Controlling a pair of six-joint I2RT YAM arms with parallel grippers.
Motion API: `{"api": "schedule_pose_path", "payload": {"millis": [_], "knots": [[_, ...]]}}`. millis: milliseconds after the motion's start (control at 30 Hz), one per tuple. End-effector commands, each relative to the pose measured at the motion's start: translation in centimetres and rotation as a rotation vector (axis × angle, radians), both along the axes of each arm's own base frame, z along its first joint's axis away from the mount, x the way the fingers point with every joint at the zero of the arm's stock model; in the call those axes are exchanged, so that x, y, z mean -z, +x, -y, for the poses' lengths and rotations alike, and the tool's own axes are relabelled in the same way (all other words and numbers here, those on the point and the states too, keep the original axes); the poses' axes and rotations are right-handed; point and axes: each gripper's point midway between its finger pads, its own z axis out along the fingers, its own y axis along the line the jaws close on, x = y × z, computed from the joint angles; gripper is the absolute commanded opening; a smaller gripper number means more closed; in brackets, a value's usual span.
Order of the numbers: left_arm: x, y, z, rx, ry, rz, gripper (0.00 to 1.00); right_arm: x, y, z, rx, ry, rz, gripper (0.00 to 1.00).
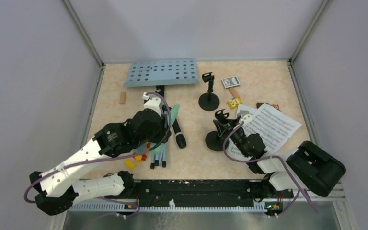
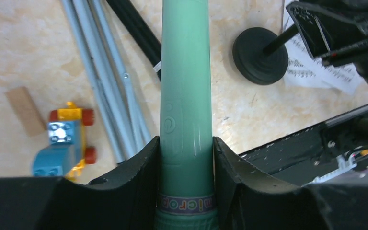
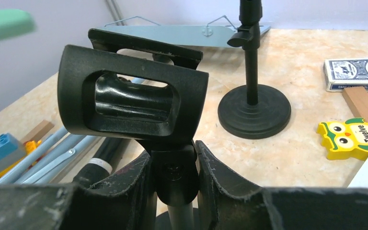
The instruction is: Pack up the instrument practice props
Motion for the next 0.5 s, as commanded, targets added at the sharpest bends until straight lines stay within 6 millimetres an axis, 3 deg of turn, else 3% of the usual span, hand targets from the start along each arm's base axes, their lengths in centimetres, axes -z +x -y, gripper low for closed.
{"api": "schedule_pose_path", "payload": {"millis": [0,300,467], "knots": [[-1.2,4.1,4.9,-0.192,-0.351,0.084,0.0,-4.8,-1.4,-0.5,-0.07,0.047,0.135,0.0],[2.9,9.7,6.7,-0.523,-0.436,0.124,0.0,-7.6,-3.4,1.1,-0.072,0.054,0.177,0.0],[7.5,11.2,6.0,-0.833,-0.313,0.034,0.0,-8.5,-4.2,1.0,-0.097,0.074,0.187,0.0]]}}
